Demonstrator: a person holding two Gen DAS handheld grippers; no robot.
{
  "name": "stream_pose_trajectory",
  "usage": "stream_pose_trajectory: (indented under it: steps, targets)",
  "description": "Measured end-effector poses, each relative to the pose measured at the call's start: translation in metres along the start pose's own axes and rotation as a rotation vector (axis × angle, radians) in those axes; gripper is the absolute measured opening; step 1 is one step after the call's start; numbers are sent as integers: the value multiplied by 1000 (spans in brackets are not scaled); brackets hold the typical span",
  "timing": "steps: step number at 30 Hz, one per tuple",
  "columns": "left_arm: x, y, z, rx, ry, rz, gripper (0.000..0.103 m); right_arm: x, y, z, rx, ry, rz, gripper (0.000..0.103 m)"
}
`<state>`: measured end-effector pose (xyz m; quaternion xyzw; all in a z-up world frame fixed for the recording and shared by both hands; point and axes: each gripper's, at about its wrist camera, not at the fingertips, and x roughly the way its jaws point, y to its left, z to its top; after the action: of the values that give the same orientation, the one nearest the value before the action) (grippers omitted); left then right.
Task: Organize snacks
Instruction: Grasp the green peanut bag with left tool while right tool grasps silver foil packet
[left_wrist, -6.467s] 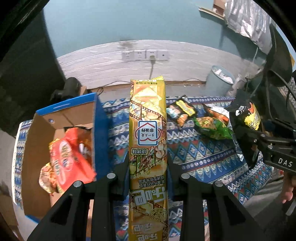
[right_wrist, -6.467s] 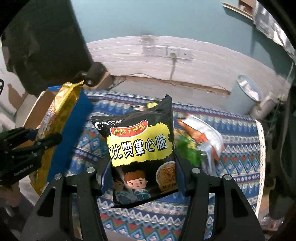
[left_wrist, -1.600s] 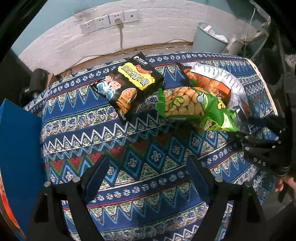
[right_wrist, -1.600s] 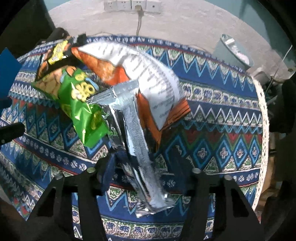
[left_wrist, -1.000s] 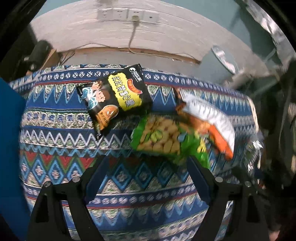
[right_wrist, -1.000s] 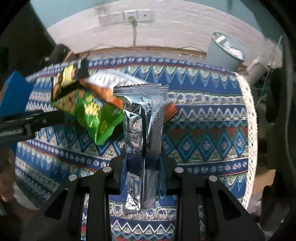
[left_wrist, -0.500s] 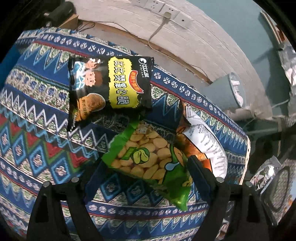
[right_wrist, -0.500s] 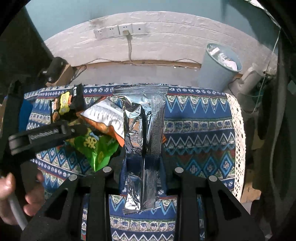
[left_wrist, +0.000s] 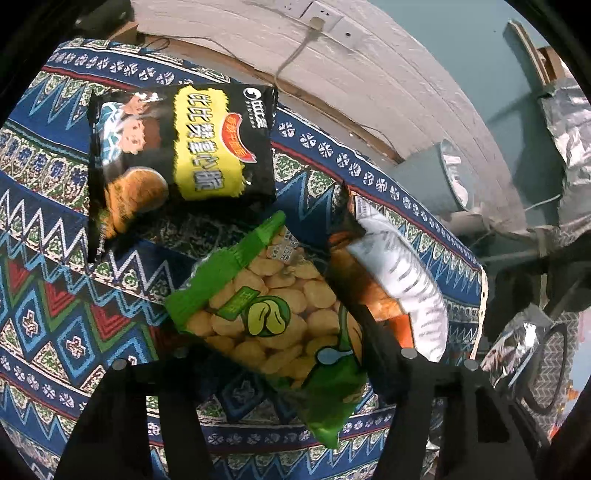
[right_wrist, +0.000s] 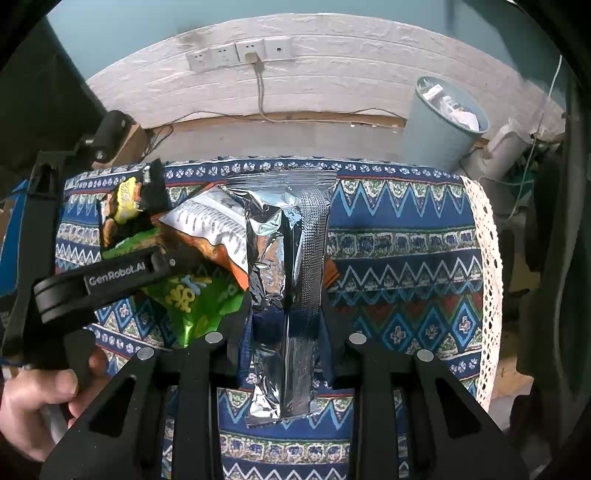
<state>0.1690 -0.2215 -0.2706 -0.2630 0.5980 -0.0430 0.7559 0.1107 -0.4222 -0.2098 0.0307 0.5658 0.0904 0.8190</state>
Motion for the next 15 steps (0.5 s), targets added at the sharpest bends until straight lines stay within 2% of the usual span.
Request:
stream_pose_trajectory:
  steps: [15]
  targets:
    - [-53, 34, -8, 174, -26, 60, 58, -9, 24, -8, -17, -6, 26, 28]
